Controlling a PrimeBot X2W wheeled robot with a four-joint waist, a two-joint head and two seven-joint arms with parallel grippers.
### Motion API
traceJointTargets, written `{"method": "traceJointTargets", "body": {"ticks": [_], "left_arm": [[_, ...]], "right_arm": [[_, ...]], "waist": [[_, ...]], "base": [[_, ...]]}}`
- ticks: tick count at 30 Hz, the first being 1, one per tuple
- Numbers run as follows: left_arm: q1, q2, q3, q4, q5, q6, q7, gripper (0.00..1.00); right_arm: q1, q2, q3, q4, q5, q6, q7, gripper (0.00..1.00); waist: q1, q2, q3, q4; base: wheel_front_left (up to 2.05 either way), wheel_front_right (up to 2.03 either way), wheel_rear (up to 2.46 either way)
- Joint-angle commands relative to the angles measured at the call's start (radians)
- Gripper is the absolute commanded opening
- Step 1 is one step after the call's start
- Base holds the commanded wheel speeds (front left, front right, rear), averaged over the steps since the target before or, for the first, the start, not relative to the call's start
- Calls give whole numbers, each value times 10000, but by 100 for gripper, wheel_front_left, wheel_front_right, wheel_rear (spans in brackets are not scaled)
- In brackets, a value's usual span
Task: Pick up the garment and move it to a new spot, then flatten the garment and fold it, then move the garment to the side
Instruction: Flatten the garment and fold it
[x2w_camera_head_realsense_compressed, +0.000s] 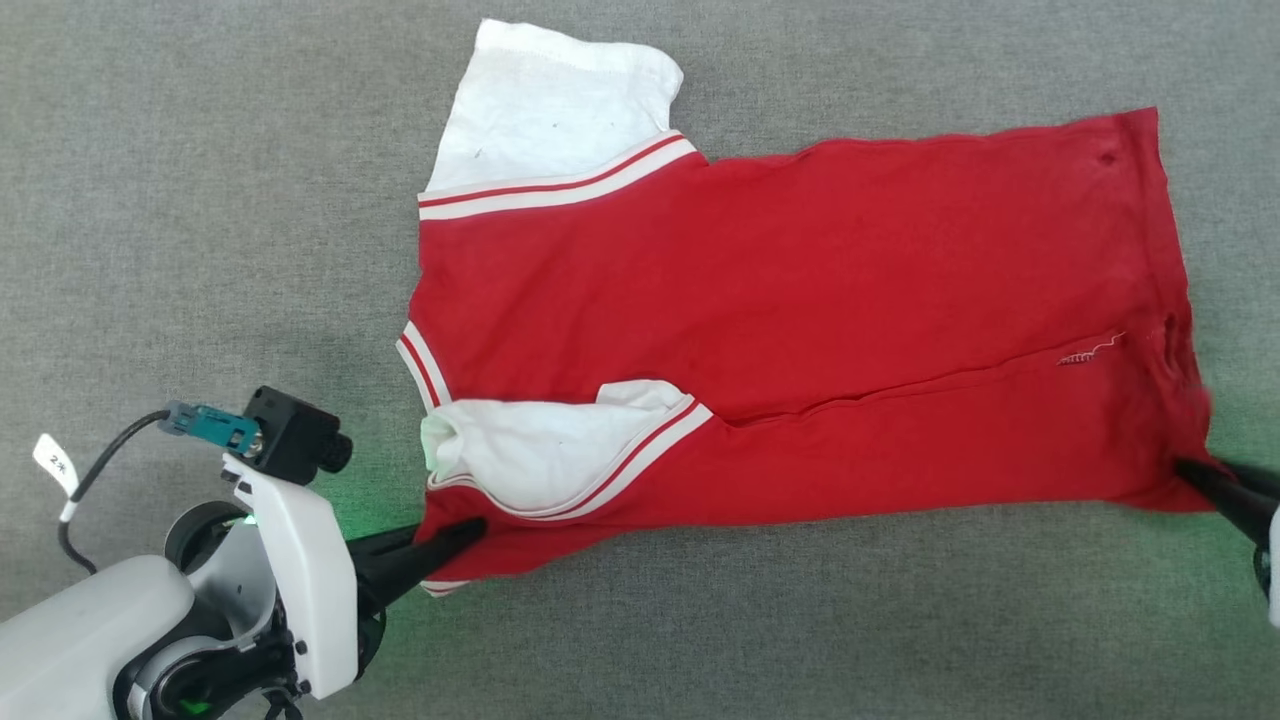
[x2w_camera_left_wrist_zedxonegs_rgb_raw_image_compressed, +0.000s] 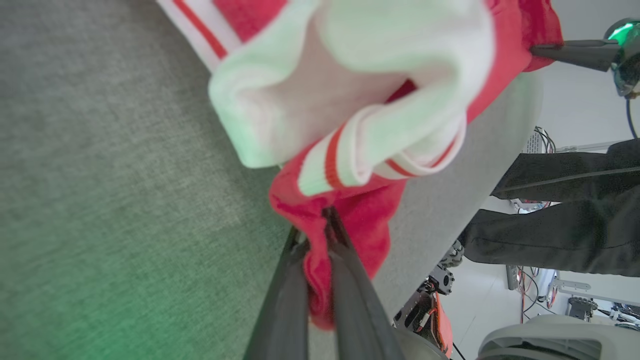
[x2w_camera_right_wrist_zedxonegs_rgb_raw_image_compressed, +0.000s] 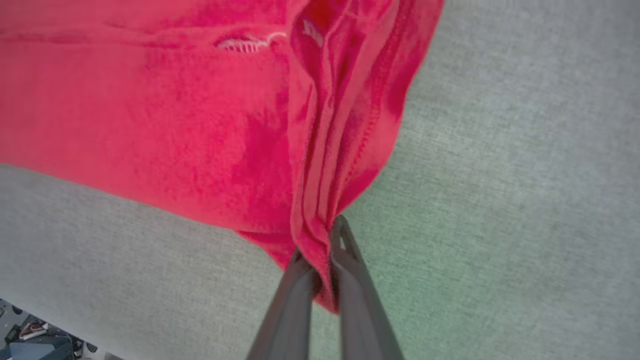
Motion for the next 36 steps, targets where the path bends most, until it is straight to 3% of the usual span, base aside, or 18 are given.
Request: {"method": "traceJointTargets", "body": {"ticks": [1, 6, 12, 23, 29, 36], "left_arm": [[106, 37, 98, 27, -15, 9, -88, 100], [-138, 412, 567, 23, 11, 144, -649, 100], [-724, 664, 1529, 596, -105, 678, -1543, 100], [-3390, -435, 2646, 3548, 1016, 1437, -2442, 100], [-4892, -788, 2334, 5369, 1593, 1028, -1246, 100], [-5646, -433, 1592, 6346, 864, 271, 2656, 100]], "right_arm": [[-28, 172, -234, -77, -135, -7, -265, 100], [-310, 714, -690, -283, -918, -2, -1568, 100], [-1157, 1887, -948, -213, -2031, -6, -3849, 100], [-2473, 3400, 79, 122, -2685, -6, -6263, 100], [-2585, 4133, 155, 150, -2917, -4, -7758, 100], [-2175, 4586, 258, 250, -2946, -4, -8653, 100]], "waist": [[1, 0, -27, -8], [1, 0, -86, -134], [1, 0, 20, -577], [1, 0, 799, -1958], [1, 0, 1133, -2802], [1, 0, 1243, -3502]], "base": [[0, 0, 0], [0, 0, 0], [0, 0, 0], [0, 0, 0], [0, 0, 0], [0, 0, 0]]}}
